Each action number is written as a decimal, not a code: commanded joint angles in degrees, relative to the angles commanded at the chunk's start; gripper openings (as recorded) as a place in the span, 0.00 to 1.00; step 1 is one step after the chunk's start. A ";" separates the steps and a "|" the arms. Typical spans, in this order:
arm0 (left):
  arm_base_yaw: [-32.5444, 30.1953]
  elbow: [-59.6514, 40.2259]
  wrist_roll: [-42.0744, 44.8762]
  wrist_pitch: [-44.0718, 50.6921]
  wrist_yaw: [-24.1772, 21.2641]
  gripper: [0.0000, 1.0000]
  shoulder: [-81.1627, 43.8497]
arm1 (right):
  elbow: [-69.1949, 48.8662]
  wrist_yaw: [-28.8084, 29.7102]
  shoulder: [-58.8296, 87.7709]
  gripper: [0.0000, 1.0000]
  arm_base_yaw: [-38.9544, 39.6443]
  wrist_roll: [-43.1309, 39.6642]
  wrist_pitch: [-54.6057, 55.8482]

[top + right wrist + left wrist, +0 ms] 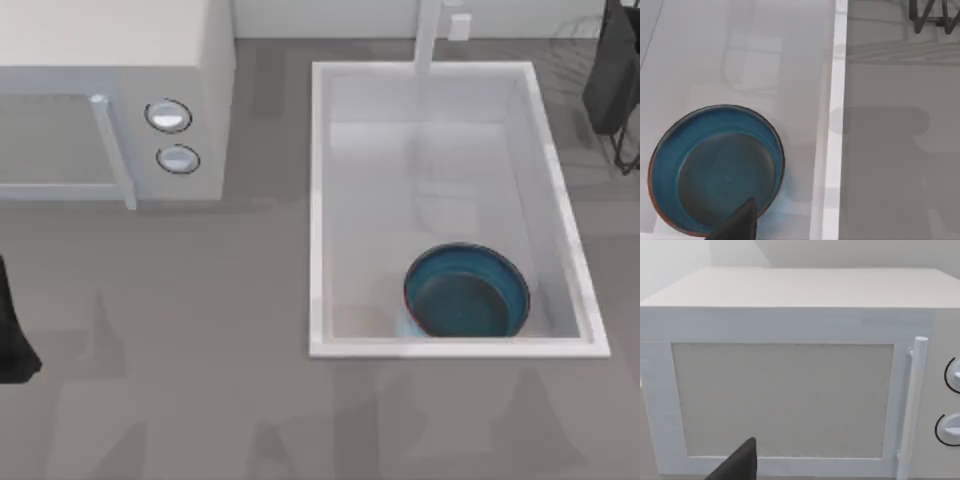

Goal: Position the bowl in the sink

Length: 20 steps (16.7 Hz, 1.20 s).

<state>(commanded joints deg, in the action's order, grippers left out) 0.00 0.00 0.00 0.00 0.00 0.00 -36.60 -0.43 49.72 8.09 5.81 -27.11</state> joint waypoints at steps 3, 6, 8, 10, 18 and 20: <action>0.00 0.00 0.00 0.00 0.00 1.00 0.00 | -13.04 -0.54 19.72 1.00 2.07 3.12 -8.38; 0.00 0.00 0.00 0.00 0.00 1.00 0.00 | -25.58 -1.03 38.55 1.00 4.02 6.10 -15.64; 0.00 0.00 0.00 0.00 0.00 1.00 0.00 | -33.39 -1.10 49.44 1.00 5.32 7.76 -20.00; 0.00 0.00 0.00 0.00 0.00 1.00 0.00 | -40.12 -0.84 58.23 1.00 6.45 9.10 -23.84; 0.00 0.00 0.00 0.00 0.00 1.00 0.00 | -50.95 0.56 70.21 1.00 7.95 11.27 -30.51; 0.00 0.00 0.00 0.00 0.00 1.00 0.00 | -50.95 0.56 70.21 1.00 7.95 11.27 -30.51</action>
<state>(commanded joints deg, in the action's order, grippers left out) 0.00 0.00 0.00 0.00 0.00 0.00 -87.55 0.14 119.93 16.05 17.08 -57.63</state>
